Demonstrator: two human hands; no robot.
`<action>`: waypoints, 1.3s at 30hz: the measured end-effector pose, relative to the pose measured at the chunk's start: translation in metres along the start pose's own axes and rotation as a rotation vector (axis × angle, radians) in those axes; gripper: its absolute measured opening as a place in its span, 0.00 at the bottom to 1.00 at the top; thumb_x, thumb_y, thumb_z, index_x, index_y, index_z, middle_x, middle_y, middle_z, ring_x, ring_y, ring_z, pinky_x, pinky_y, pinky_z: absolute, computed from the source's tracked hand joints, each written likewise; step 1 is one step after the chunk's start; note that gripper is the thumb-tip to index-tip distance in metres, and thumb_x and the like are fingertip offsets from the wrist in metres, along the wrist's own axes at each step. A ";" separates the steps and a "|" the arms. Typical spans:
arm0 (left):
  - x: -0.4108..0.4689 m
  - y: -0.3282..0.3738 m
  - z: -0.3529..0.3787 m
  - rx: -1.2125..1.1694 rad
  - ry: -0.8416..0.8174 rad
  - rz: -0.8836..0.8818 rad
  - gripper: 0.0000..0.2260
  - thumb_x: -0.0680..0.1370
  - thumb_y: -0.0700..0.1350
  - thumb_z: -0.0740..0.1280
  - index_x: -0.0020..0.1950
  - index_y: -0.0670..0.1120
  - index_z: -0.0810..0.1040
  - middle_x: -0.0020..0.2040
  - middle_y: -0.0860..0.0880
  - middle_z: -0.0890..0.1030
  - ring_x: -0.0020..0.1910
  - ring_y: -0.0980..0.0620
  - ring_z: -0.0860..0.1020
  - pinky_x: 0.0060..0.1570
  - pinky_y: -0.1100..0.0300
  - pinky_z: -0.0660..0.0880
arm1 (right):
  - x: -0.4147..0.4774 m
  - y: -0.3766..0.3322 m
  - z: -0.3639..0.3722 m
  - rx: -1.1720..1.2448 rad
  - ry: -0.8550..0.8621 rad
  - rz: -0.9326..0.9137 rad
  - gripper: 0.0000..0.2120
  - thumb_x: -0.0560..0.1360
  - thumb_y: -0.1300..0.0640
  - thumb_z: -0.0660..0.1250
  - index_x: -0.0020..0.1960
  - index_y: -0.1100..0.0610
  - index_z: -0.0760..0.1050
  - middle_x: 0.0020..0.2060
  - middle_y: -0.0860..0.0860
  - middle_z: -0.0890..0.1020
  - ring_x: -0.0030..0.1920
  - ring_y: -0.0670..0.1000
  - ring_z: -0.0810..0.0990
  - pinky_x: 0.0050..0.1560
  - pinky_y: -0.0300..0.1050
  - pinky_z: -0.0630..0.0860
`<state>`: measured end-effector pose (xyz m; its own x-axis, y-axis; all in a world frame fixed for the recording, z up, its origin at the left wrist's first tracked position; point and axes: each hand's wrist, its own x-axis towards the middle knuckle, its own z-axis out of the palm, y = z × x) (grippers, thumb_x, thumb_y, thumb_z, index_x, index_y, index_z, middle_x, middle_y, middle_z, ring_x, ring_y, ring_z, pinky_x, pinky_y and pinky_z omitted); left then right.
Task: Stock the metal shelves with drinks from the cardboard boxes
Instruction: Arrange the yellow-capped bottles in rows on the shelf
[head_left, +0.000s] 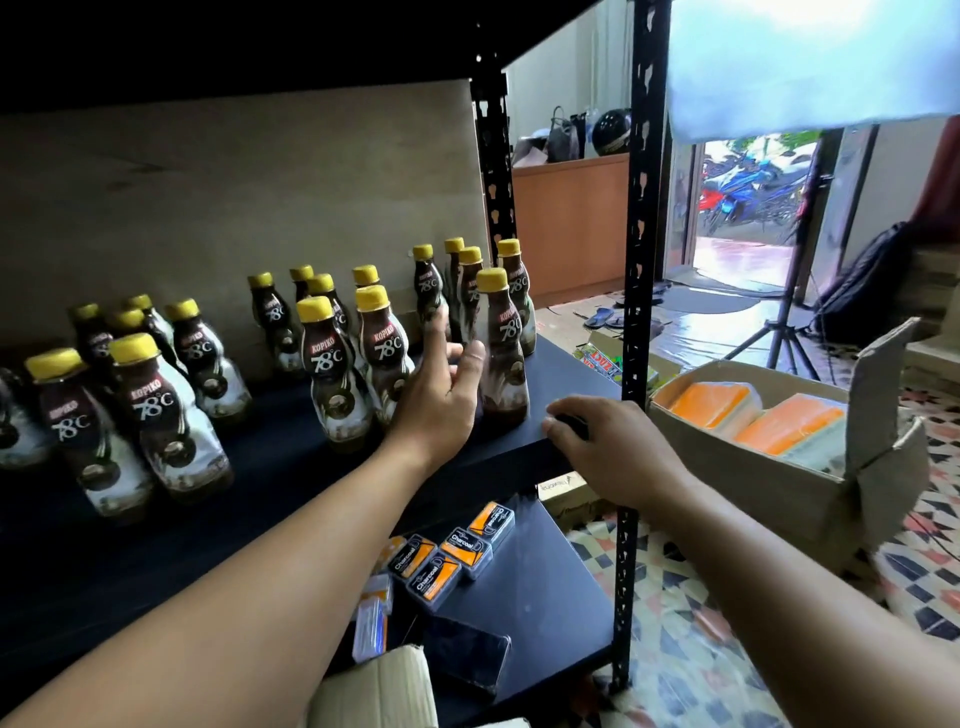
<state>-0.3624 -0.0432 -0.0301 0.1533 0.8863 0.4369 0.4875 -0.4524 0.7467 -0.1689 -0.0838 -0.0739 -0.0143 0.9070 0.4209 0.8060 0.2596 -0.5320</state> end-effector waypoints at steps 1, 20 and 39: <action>0.003 0.007 -0.006 0.022 0.039 0.039 0.25 0.86 0.53 0.56 0.82 0.55 0.54 0.62 0.55 0.74 0.50 0.70 0.73 0.51 0.72 0.67 | 0.004 -0.004 -0.008 0.029 0.006 0.024 0.13 0.82 0.47 0.64 0.62 0.49 0.82 0.55 0.47 0.85 0.56 0.50 0.81 0.55 0.45 0.76; 0.146 0.117 -0.119 0.530 -0.571 0.016 0.14 0.79 0.48 0.72 0.64 0.51 0.78 0.53 0.48 0.84 0.50 0.47 0.84 0.44 0.55 0.81 | 0.174 -0.086 -0.100 -0.111 0.010 0.009 0.17 0.83 0.54 0.66 0.71 0.48 0.76 0.68 0.55 0.79 0.62 0.55 0.80 0.57 0.37 0.70; 0.254 0.019 -0.058 0.552 -0.528 0.123 0.17 0.75 0.46 0.77 0.63 0.50 0.83 0.55 0.47 0.84 0.53 0.49 0.82 0.57 0.56 0.79 | 0.241 -0.027 -0.028 -0.040 0.014 -0.026 0.19 0.81 0.60 0.67 0.70 0.47 0.78 0.58 0.53 0.84 0.49 0.52 0.81 0.47 0.40 0.75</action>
<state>-0.3641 0.1675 0.1239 0.5559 0.8252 0.1001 0.7771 -0.5587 0.2897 -0.1775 0.1190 0.0626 -0.0276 0.8953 0.4446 0.8285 0.2694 -0.4910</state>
